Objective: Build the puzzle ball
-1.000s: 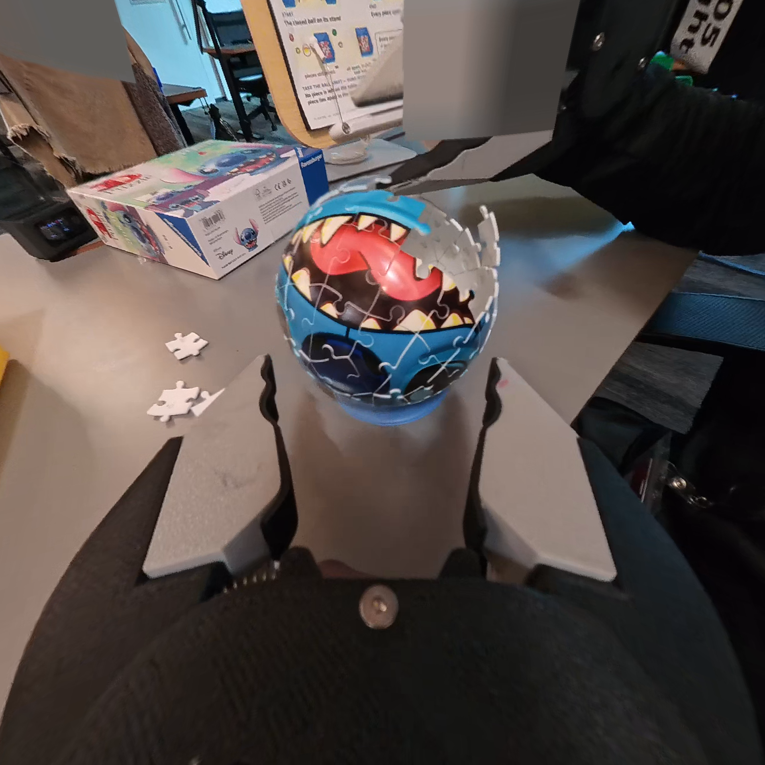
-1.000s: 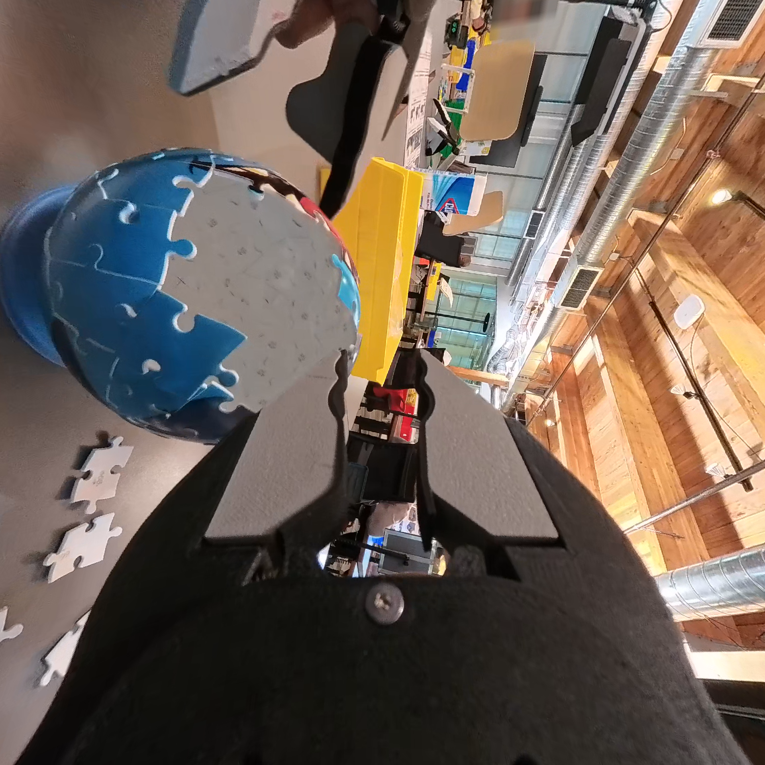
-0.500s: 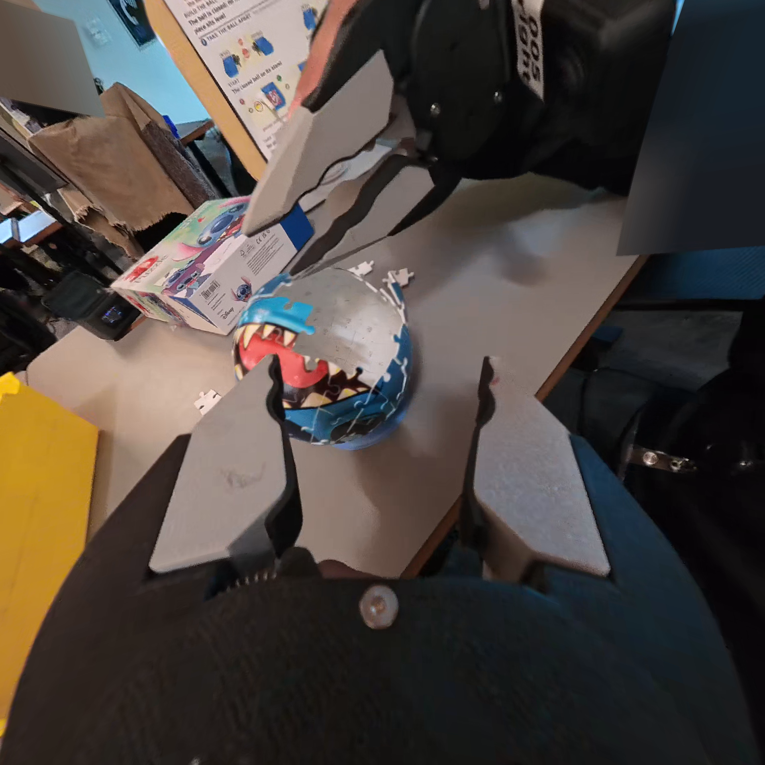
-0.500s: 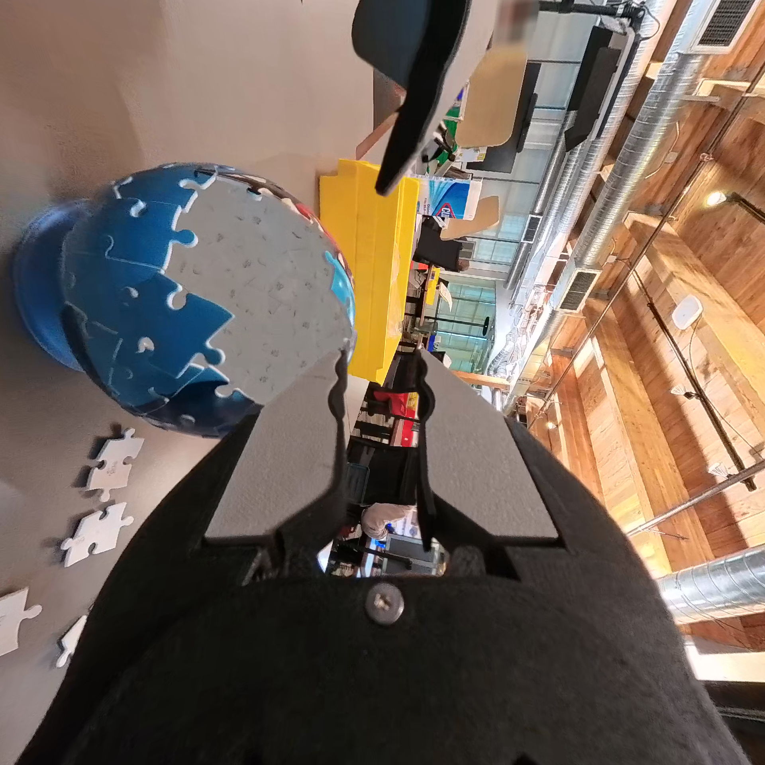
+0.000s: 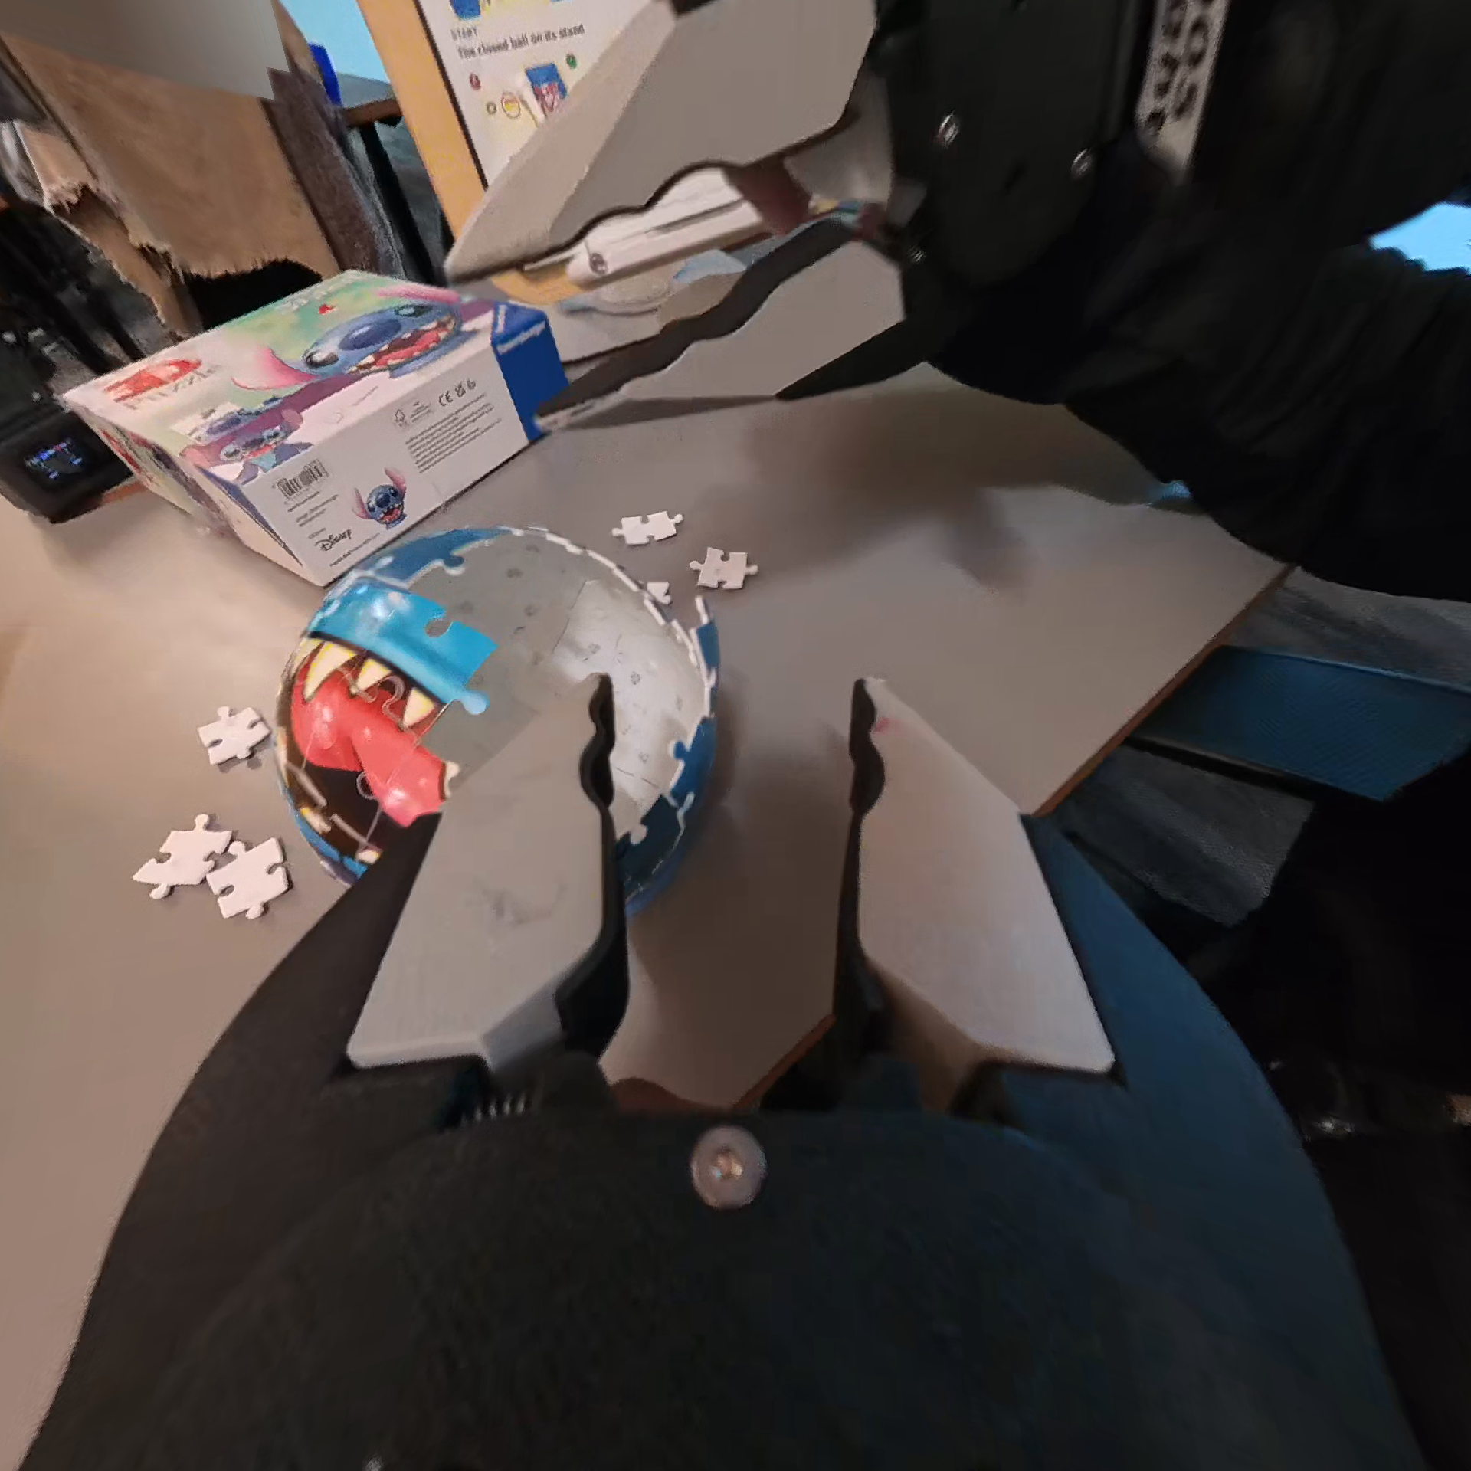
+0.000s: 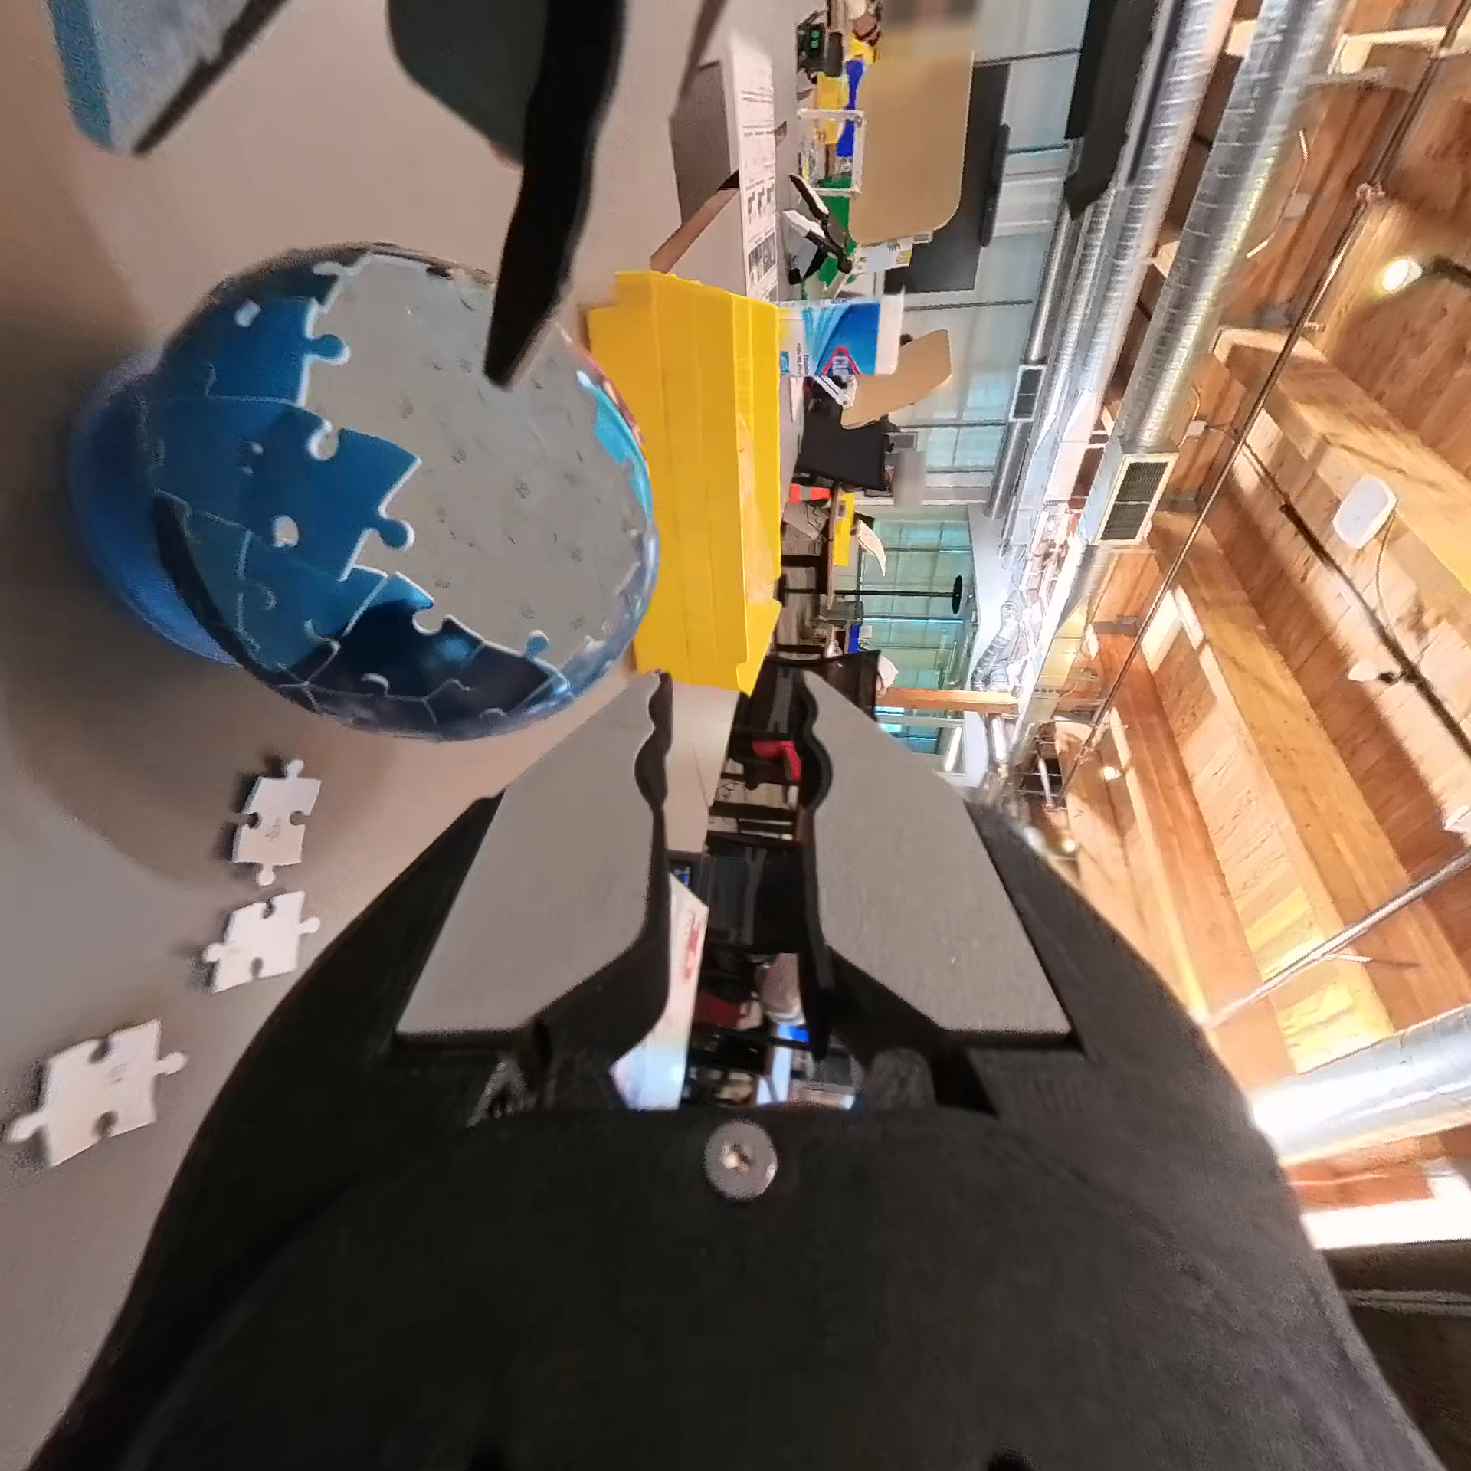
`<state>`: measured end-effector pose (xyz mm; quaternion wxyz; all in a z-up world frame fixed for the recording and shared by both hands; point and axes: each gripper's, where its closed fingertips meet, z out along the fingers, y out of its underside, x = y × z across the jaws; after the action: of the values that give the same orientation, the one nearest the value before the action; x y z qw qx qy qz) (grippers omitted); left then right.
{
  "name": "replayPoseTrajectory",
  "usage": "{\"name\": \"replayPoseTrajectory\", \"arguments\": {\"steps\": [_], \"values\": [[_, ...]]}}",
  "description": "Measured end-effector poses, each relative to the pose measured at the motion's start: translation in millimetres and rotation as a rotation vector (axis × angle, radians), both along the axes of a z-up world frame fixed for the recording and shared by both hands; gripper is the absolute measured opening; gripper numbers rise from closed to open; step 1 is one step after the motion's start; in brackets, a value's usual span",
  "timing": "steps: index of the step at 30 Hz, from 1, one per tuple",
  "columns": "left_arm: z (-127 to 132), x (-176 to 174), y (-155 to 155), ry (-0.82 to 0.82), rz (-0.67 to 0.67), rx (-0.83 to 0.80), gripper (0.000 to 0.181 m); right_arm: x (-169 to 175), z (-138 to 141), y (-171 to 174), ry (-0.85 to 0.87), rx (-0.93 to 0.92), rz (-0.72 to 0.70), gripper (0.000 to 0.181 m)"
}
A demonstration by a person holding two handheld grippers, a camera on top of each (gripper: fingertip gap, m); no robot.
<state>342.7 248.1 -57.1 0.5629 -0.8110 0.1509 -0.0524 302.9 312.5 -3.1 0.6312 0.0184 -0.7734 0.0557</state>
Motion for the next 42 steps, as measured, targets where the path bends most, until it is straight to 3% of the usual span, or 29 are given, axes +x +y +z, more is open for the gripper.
{"name": "replayPoseTrajectory", "arguments": {"steps": [6, 16, 23, 29, 31, 36, 42], "values": [[-8.3, -5.6, 16.4, 0.024, 0.085, -0.092, 0.046, 25.8, -8.0, 18.1, -0.126, -0.312, 0.036, 0.024], [-14.9, -6.9, 25.8, 0.005, 0.141, -0.174, 0.035, 38.1, -34.6, 27.2, -0.214, -0.66, 0.128, 0.024], [-19.6, -13.3, 29.0, 0.021, 0.198, -0.19, 0.013, 38.6, -46.9, 15.9, -0.177, -0.77, 0.178, 0.022], [-20.4, -18.0, 27.0, 0.041, 0.231, -0.181, 0.007, 33.6, -60.6, 6.2, -0.166, -0.785, 0.166, 0.021], [-24.3, -21.0, 26.1, 0.053, 0.248, -0.183, 0.01, 31.4, -62.8, 9.8, -0.154, -0.856, 0.107, 0.018], [-14.5, -15.6, 16.0, 0.027, 0.227, -0.119, 0.017, 55.4, -63.5, -4.8, -0.208, -0.967, 0.141, 0.018], [-9.8, -12.9, 12.2, 0.055, 0.198, -0.1, 0.021, 56.9, -62.2, -28.3, -0.372, -1.41, 0.021, 0.016]]}}
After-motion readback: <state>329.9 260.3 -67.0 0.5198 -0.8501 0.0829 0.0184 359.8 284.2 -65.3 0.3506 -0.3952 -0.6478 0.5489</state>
